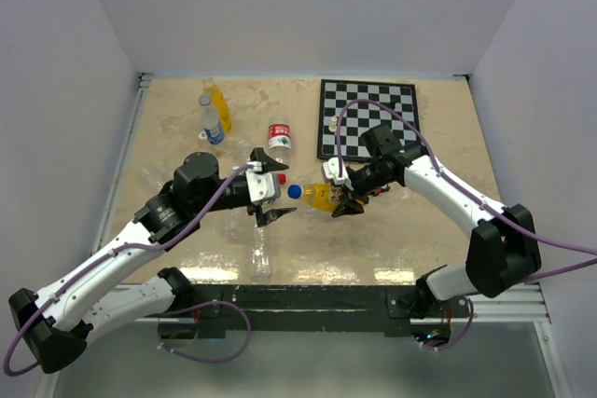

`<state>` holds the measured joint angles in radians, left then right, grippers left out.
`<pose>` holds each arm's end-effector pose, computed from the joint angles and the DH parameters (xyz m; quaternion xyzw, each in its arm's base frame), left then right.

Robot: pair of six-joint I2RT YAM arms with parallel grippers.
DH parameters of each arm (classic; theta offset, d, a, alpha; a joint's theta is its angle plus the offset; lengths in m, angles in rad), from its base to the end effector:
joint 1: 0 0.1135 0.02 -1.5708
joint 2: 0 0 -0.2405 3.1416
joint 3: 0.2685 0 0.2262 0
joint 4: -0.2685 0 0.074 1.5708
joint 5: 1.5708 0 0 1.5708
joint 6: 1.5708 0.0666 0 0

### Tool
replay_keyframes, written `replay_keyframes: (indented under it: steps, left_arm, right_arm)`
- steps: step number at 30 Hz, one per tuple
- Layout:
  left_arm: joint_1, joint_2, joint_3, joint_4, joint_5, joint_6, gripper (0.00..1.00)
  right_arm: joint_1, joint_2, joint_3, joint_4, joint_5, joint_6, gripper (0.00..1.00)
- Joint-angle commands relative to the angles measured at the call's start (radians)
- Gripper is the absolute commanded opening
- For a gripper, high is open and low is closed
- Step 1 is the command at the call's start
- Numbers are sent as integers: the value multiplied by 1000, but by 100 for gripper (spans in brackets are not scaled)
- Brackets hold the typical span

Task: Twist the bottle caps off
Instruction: Unscrew the bottle cap from the plastic bottle.

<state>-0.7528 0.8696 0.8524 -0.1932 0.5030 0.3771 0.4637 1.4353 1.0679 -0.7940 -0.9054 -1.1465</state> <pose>0.1338 -0.1693 0.3259 0.5353 0.5522 -0.3038 0.5623 0.2077 0.1624 0.2239 -0.6964 0.5461 0.3423 0.3156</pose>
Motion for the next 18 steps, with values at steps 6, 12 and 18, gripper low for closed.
replay_keyframes:
  steps: [6, 12, 18]
  left_arm:
    - [3, 42, 22, 31, 52, -1, 81]
    - [3, 74, 31, 24, 78, -1, 64]
    - [3, 89, 34, 35, 100, -15, 11]
  right_arm:
    - [-2, -12, 44, 10, -46, -25, 0]
    - [-2, -10, 43, 10, -46, -25, 0]
    - [0, -10, 43, 10, -44, -24, 0]
